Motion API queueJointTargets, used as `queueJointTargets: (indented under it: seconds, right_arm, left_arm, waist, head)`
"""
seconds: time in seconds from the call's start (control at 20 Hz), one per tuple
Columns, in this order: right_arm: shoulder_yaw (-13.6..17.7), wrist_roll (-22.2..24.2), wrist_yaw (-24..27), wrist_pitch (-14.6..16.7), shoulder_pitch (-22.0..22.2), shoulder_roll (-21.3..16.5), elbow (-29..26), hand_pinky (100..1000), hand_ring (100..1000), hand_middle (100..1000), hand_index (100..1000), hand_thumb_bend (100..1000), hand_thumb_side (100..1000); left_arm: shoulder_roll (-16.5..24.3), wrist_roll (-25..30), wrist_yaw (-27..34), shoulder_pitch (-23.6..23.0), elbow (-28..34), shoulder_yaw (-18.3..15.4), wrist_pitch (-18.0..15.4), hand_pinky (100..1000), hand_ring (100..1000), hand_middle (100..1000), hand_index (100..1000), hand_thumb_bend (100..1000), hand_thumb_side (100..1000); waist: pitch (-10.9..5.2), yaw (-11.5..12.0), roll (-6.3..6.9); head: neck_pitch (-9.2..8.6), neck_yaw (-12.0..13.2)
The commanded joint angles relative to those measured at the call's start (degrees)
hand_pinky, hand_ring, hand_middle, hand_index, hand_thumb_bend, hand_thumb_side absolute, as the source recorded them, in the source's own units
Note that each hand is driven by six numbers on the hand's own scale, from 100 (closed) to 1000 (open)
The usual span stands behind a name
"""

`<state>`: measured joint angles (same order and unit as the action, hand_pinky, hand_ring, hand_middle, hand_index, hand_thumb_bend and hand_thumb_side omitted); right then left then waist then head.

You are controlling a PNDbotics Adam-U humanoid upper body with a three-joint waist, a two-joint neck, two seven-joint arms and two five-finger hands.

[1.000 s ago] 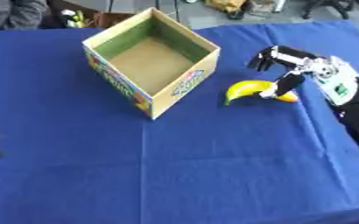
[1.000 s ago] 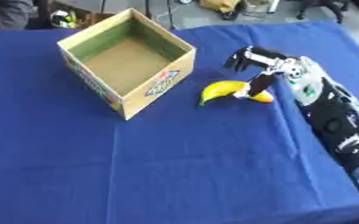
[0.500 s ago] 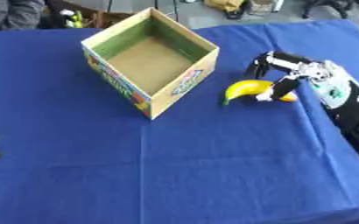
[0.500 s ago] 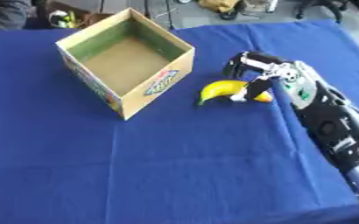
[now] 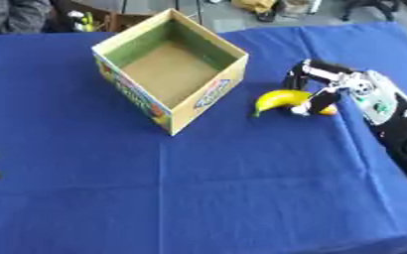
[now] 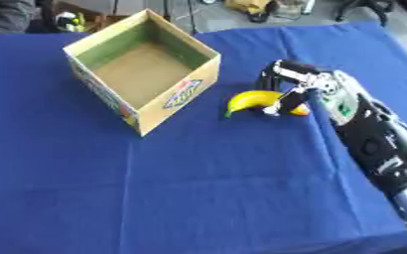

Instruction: Pick up objects on the table and place them in the box.

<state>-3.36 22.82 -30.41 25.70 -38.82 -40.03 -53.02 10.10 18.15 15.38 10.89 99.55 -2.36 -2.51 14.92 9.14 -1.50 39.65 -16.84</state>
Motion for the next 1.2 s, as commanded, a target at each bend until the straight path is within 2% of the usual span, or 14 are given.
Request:
queueJointTargets:
  seconds: [0.05, 0.15, 0.8, 1.0, 1.2]
  right_arm:
    - [0.3, -0.8, -0.3, -0.1, -0.5, -1.3, -0.1, 454, 357, 401, 487, 148, 124]
    - [0.3, -1.0, 0.4, -0.2, -0.5, -1.4, -0.2, 422, 316, 360, 446, 100, 106]
    - [1.2, -0.6, 8.0, -0.7, -2.6, -4.4, -6.3, 389, 276, 323, 411, 100, 100]
    - [1.1, 0.0, 10.2, -0.9, -4.7, -5.1, -8.0, 389, 275, 323, 411, 100, 100]
    - [0.1, 1.3, 10.3, -0.8, -8.1, -4.6, -8.1, 393, 280, 327, 414, 100, 100]
  left_arm:
    - [1.0, 0.2, 0.3, 0.5, 0.8, -0.1, 0.0, 657, 731, 629, 705, 246, 1000]
    - [1.1, 0.1, 0.3, 0.5, 0.8, -0.1, 0.0, 657, 731, 629, 705, 246, 1000]
    - [1.2, -0.1, 0.4, 0.1, 0.6, -0.4, 0.1, 656, 731, 629, 705, 254, 1000]
    - [1.3, -0.2, 0.4, -0.1, 0.6, -0.4, 0.2, 656, 731, 629, 705, 257, 1000]
    - [1.3, 0.0, 0.4, -0.1, 0.6, -0.3, 0.3, 656, 731, 629, 705, 260, 1000]
  waist:
    - [-0.94, -0.1, 0.07]
    - [-1.03, -0.1, 0.05]
    - [-2.17, -1.0, -0.52]
    - [-2.54, -0.9, -0.81]
    - [-2.84, 0.5, -1.42]
  head:
    - [-0.32, -0.2]
    - [-0.32, -0.2]
    - [0.11, 0.2]
    - [0.18, 0.2]
    - [0.13, -0.4]
